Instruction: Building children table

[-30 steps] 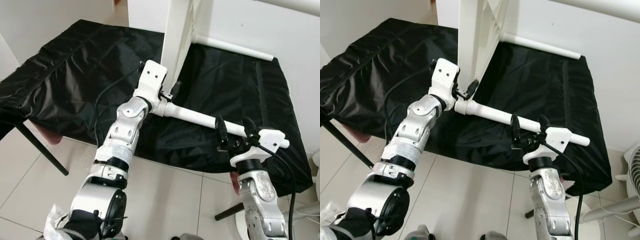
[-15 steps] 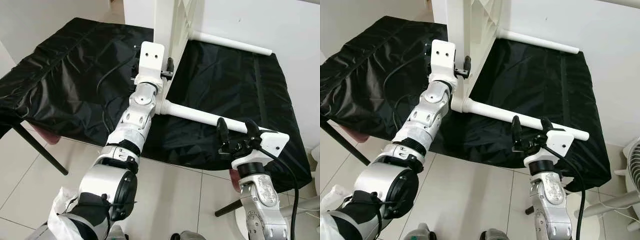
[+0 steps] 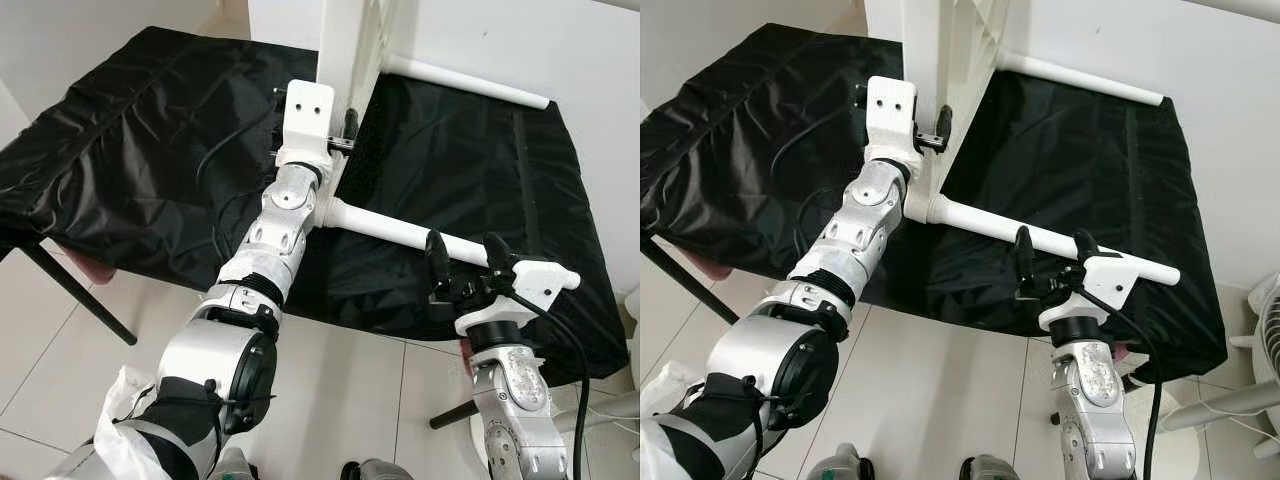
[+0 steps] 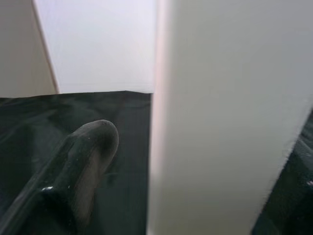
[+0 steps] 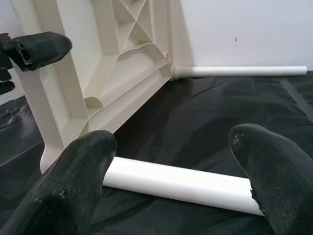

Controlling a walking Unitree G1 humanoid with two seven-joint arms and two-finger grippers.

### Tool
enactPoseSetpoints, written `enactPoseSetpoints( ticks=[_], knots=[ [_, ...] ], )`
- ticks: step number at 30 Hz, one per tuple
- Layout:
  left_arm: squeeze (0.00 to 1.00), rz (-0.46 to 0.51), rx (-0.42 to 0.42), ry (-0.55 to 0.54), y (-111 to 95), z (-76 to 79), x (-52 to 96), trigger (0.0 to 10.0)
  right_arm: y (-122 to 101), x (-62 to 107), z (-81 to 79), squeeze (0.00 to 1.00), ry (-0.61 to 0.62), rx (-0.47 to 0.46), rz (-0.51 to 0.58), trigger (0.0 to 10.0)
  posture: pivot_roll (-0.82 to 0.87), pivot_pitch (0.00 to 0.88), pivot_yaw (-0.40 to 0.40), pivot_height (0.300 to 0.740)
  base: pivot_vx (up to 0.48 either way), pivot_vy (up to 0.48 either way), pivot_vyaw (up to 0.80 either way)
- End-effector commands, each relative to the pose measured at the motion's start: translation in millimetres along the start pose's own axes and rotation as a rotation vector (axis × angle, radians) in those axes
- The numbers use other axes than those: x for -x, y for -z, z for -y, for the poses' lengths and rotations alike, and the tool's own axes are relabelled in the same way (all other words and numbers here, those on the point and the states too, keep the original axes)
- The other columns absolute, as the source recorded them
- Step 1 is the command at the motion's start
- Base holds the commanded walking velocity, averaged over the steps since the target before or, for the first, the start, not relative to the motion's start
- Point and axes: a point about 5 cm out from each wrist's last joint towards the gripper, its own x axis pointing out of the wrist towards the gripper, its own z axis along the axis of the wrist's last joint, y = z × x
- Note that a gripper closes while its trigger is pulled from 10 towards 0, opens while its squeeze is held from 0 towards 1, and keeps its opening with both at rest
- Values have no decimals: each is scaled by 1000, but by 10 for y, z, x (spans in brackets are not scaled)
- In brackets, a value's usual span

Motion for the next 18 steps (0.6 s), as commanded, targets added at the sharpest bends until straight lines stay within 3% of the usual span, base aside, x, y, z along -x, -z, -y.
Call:
enactPoseSetpoints(
  ticks=[1,2,3,6,13,14,18],
  knots=[
    [0,6,0,75,33,93,21,10000,1,27,12,0,-2,0,-12,10000,-55,88,-6,740,0,0,0],
    [0,6,0,75,33,93,21,10000,1,27,12,0,-2,0,-12,10000,-55,88,-6,740,0,0,0],
    [0,22,-23,155,56,163,51,10000,3,32,8,0,-6,-1,-14,10000,-54,89,-5,740,0,0,0],
    [0,9,-33,177,88,186,59,10000,7,37,14,0,-4,-2,-16,10000,-52,90,-3,740,0,0,0],
    [0,-66,-64,61,110,124,-25,10000,2,39,33,0,10,5,-16,10000,-61,89,4,740,0,0,0],
    [0,-104,-75,-13,85,80,-82,10000,-7,42,26,0,14,5,-15,10000,-65,91,8,740,0,0,0],
    [0,-113,-121,-45,50,55,-118,10000,-10,49,20,0,19,5,-14,10000,-68,95,16,740,0,0,0]
  ],
)
